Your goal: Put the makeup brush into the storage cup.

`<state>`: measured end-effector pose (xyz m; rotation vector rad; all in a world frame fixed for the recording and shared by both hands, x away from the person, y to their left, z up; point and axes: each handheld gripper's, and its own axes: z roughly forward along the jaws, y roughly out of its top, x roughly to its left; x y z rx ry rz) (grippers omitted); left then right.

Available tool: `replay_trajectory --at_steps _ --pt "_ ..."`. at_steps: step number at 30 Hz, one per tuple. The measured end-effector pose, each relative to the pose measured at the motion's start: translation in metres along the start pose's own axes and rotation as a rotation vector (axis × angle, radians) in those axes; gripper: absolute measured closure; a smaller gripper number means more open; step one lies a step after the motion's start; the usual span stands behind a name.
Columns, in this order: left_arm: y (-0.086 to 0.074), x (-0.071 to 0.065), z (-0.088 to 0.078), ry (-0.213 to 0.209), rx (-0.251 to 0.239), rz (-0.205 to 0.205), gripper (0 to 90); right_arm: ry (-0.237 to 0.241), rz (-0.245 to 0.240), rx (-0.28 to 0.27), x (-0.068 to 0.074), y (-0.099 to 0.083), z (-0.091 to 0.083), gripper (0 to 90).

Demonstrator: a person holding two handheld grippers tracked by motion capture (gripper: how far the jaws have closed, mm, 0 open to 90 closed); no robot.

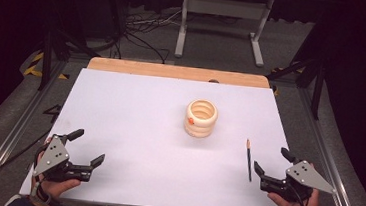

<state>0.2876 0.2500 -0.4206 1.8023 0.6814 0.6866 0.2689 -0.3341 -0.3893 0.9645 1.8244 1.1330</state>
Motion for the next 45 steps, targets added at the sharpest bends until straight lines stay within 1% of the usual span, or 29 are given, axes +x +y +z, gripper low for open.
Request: replay_trajectory --at_steps 1,3,5,8,9,12,14,16,19,20,22,23,24,25,26,27,28,29,30,32,33,34,35,36,38,39,40,41,45 --pt "-0.001 -0.001 0.001 -0.006 -0.003 -0.008 4.4 0.004 0.005 0.002 -0.001 0.000 0.000 9.1" --pt "-0.001 -0.003 0.002 -0.017 0.014 0.006 4.7 0.000 0.016 0.022 -0.002 0.000 0.001 9.5" --pt "-0.002 -0.004 0.004 -0.024 0.017 0.008 4.8 0.004 0.030 0.034 -0.002 0.002 0.002 10.3" --pt "-0.004 -0.005 0.006 -0.037 0.032 0.012 5.2 0.005 0.030 0.058 -0.002 0.007 0.004 11.0" --pt "-0.004 -0.005 0.006 -0.040 0.035 0.013 5.2 0.013 0.030 0.070 -0.002 0.008 0.005 11.1" --pt "-0.004 -0.005 0.008 -0.050 0.041 0.001 5.3 0.014 0.041 0.113 -0.003 0.011 0.009 11.6" --pt "-0.005 -0.006 0.008 -0.045 0.046 0.009 5.5 0.020 0.050 0.136 -0.005 0.014 0.010 12.7" --pt "-0.005 -0.006 0.008 -0.046 0.049 0.010 5.5 0.006 0.063 0.178 -0.006 0.018 0.014 14.1" --pt "-0.006 -0.005 0.011 -0.052 0.053 -0.007 5.7 0.045 0.113 0.292 -0.012 0.025 0.025 16.9" --pt "-0.006 -0.004 0.012 -0.052 0.058 -0.006 5.8 0.047 0.123 0.330 -0.014 0.027 0.029 20.1" --pt "-0.006 -0.005 0.013 -0.051 0.061 -0.007 6.2 0.030 0.128 0.429 -0.017 0.033 0.040 21.3" --pt "-0.006 -0.005 0.014 -0.055 0.065 -0.009 6.2 0.032 0.145 0.477 -0.020 0.037 0.046 22.3" --pt "-0.006 -0.005 0.014 -0.056 0.067 -0.005 6.2 0.032 0.145 0.477 -0.020 0.037 0.046 22.3" --pt "-0.006 -0.005 0.014 -0.057 0.066 -0.006 6.2 0.033 0.162 0.530 -0.023 0.040 0.052 22.5" --pt "-0.006 -0.005 0.014 -0.060 0.067 -0.006 6.3 0.050 0.170 0.566 -0.025 0.041 0.057 22.4" --pt "-0.006 -0.005 0.015 -0.060 0.063 -0.009 6.3 0.077 0.187 0.619 -0.026 0.043 0.063 22.6" --pt "-0.006 -0.005 0.015 -0.060 0.063 -0.009 6.3 0.071 0.199 0.669 -0.028 0.045 0.071 23.4" --pt "-0.006 -0.005 0.015 -0.060 0.063 -0.010 6.4 0.068 0.201 0.694 -0.028 0.046 0.075 24.4" --pt "-0.006 -0.005 0.016 -0.063 0.067 -0.009 6.9 0.077 0.203 0.759 -0.029 0.047 0.086 24.5" --pt "-0.006 -0.005 0.015 -0.063 0.067 -0.007 6.8 0.063 0.208 0.793 -0.030 0.047 0.095 26.9" --pt "-0.006 -0.004 0.015 -0.062 0.065 -0.009 6.9 0.065 0.212 0.819 -0.029 0.046 0.100 27.2" --pt "-0.006 -0.004 0.015 -0.062 0.065 -0.009 6.9 0.065 0.212 0.819 -0.029 0.046 0.100 27.2" --pt "-0.006 -0.004 0.015 -0.060 0.068 -0.011 6.9 0.066 0.209 0.865 -0.029 0.045 0.111 28.8" --pt "-0.006 -0.004 0.014 -0.060 0.063 -0.014 6.9 0.066 0.209 0.865 -0.029 0.045 0.111 28.8" --pt "-0.006 -0.003 0.014 -0.055 0.056 -0.017 7.2 0.070 0.196 0.906 -0.027 0.043 0.124 31.4" --pt "-0.006 -0.003 0.014 -0.056 0.056 -0.018 7.2 0.065 0.198 0.910 -0.026 0.043 0.127 33.7" --pt "-0.006 -0.003 0.013 -0.057 0.056 -0.019 7.2 0.059 0.189 0.919 -0.026 0.042 0.130 35.3" --pt "-0.007 -0.003 0.014 -0.058 0.056 -0.019 7.2 0.062 0.187 0.926 -0.026 0.041 0.133 35.6" --pt "-0.006 -0.004 0.013 -0.055 0.060 -0.014 7.4 0.060 0.201 0.963 -0.027 0.035 0.145 40.5"
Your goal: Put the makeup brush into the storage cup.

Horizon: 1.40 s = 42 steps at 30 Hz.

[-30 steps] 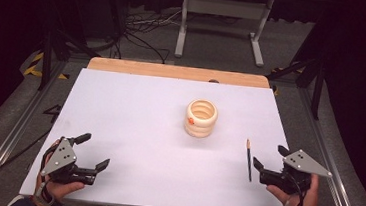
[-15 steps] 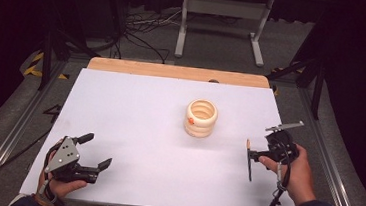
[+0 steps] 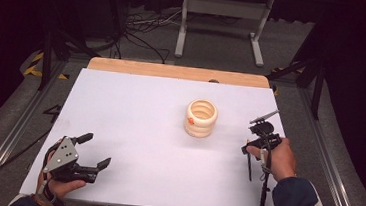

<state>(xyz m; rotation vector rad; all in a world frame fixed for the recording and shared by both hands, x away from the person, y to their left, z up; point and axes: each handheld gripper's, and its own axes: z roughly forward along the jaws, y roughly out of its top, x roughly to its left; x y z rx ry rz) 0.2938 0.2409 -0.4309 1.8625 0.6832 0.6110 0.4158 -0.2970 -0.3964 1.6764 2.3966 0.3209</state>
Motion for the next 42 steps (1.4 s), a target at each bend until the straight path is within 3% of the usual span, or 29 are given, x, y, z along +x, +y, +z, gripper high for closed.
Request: replay_trajectory --at_steps 11,21,25,36,42 --pt "-0.001 0.001 0.000 0.001 0.005 0.000 7.7 0.006 0.012 0.050 0.000 0.007 0.016 60.7" --pt "-0.001 0.001 0.000 0.003 0.008 0.001 7.8 -0.004 -0.019 0.075 0.007 0.010 0.024 68.4" --pt "-0.001 0.001 0.000 0.006 0.012 0.004 7.9 0.007 -0.027 0.059 0.008 0.009 0.024 82.0" --pt "-0.002 0.002 -0.001 0.007 0.015 0.003 8.2 0.031 -0.028 0.040 0.005 0.007 0.023 84.4" --pt "-0.002 0.001 0.000 0.010 0.018 0.003 8.4 0.049 -0.041 -0.007 0.004 0.005 0.017 84.4"
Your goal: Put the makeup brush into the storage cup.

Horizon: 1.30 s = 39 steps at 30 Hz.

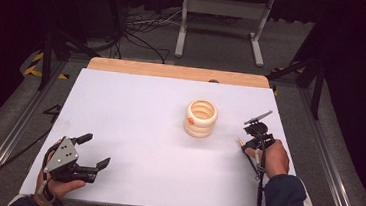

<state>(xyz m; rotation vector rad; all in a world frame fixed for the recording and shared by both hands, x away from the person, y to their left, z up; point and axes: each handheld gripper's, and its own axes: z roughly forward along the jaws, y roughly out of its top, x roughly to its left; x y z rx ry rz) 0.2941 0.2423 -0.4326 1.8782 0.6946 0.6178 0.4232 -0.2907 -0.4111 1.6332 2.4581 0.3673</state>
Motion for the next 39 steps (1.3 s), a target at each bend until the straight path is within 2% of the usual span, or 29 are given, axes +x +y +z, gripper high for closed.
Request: replay_trajectory --at_steps 2,4,5,8,11,15,18,27,31,33,35,37,38,39 --pt "0.000 0.000 0.000 0.001 -0.001 0.001 8.4 0.020 0.003 -0.030 0.000 -0.002 -0.004 84.4" --pt "0.000 0.001 -0.001 0.004 -0.003 0.002 8.4 0.019 0.000 -0.045 0.000 -0.003 -0.007 84.5" --pt "0.000 0.001 -0.001 0.004 -0.005 0.001 8.4 0.035 0.000 -0.092 -0.001 -0.007 -0.014 84.5" --pt "0.000 0.001 -0.001 0.005 -0.005 0.001 8.4 0.017 -0.013 -0.120 -0.001 -0.010 -0.020 84.5" --pt "0.000 0.001 -0.001 0.006 -0.006 -0.002 8.5 0.024 -0.033 -0.194 0.000 -0.015 -0.031 84.5" --pt "0.000 0.001 -0.002 0.008 -0.012 -0.005 8.5 0.048 -0.034 -0.302 0.000 -0.023 -0.044 84.5" --pt "0.000 0.002 -0.001 0.010 -0.006 -0.007 8.5 0.047 -0.042 -0.376 0.001 -0.029 -0.053 84.5" --pt "-0.001 0.004 -0.002 0.016 -0.015 -0.010 8.5 0.073 -0.074 -0.578 0.004 -0.037 -0.068 84.5" --pt "0.000 0.004 -0.003 0.015 -0.022 -0.009 8.5 0.078 -0.099 -0.683 0.006 -0.041 -0.074 84.5" --pt "0.000 0.004 -0.003 0.016 -0.023 -0.004 8.5 0.108 -0.127 -0.747 0.007 -0.042 -0.076 84.5" --pt "0.000 0.004 -0.003 0.014 -0.023 -0.004 8.4 0.085 -0.143 -0.763 0.009 -0.042 -0.078 84.5" --pt "0.000 0.004 -0.003 0.011 -0.027 -0.006 8.3 0.108 -0.154 -0.790 0.011 -0.041 -0.078 84.5" --pt "0.000 0.004 -0.003 0.011 -0.027 -0.006 8.3 0.100 -0.160 -0.799 0.012 -0.041 -0.079 84.5" --pt "0.000 0.003 -0.004 0.008 -0.026 -0.003 8.3 0.119 -0.184 -0.830 0.013 -0.040 -0.080 84.5"
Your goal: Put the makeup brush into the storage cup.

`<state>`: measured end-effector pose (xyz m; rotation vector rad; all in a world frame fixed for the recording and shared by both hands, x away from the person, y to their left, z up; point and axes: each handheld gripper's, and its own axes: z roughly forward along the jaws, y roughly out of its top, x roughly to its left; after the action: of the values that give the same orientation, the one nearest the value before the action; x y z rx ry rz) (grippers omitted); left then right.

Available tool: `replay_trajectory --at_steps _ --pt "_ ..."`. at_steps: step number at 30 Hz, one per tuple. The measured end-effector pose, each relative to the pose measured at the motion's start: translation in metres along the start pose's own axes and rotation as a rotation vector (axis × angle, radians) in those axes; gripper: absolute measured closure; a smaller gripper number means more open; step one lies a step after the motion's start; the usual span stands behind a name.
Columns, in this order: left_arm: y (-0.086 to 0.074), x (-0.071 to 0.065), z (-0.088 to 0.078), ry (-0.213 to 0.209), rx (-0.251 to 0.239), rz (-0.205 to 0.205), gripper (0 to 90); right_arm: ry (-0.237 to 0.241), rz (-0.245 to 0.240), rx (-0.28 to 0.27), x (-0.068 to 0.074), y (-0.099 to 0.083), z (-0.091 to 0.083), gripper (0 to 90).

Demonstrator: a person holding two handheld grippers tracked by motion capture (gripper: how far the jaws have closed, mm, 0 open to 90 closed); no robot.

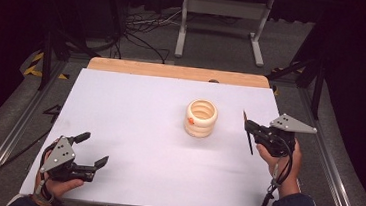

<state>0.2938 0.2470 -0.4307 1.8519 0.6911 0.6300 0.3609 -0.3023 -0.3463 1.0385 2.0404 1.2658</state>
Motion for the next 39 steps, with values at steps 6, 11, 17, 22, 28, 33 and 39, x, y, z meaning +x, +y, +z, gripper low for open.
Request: replay_trajectory --at_steps 6,11,17,22,28,33,39 --pt "0.000 -0.001 -0.001 -0.001 -0.018 -0.002 8.0 0.029 -0.042 -0.038 0.005 0.005 0.003 84.4" --pt "0.001 -0.001 -0.002 0.004 -0.028 0.003 7.8 0.048 -0.084 -0.122 0.009 0.014 0.002 84.5" --pt "0.000 -0.001 -0.002 0.000 -0.028 -0.001 7.9 0.050 -0.129 -0.209 0.017 0.027 0.002 84.4" --pt "0.000 -0.001 -0.003 -0.003 -0.033 -0.002 8.0 0.052 -0.124 -0.235 0.019 0.033 0.008 84.5" --pt "0.000 0.000 -0.003 -0.007 -0.040 -0.008 8.0 0.061 -0.128 -0.260 0.022 0.039 0.015 84.5" --pt "0.000 -0.001 -0.003 -0.011 -0.038 -0.006 8.0 0.065 -0.100 -0.287 0.022 0.043 0.021 84.5" --pt "0.000 -0.001 -0.004 -0.012 -0.047 -0.007 7.8 0.063 -0.083 -0.313 0.024 0.048 0.026 84.4"
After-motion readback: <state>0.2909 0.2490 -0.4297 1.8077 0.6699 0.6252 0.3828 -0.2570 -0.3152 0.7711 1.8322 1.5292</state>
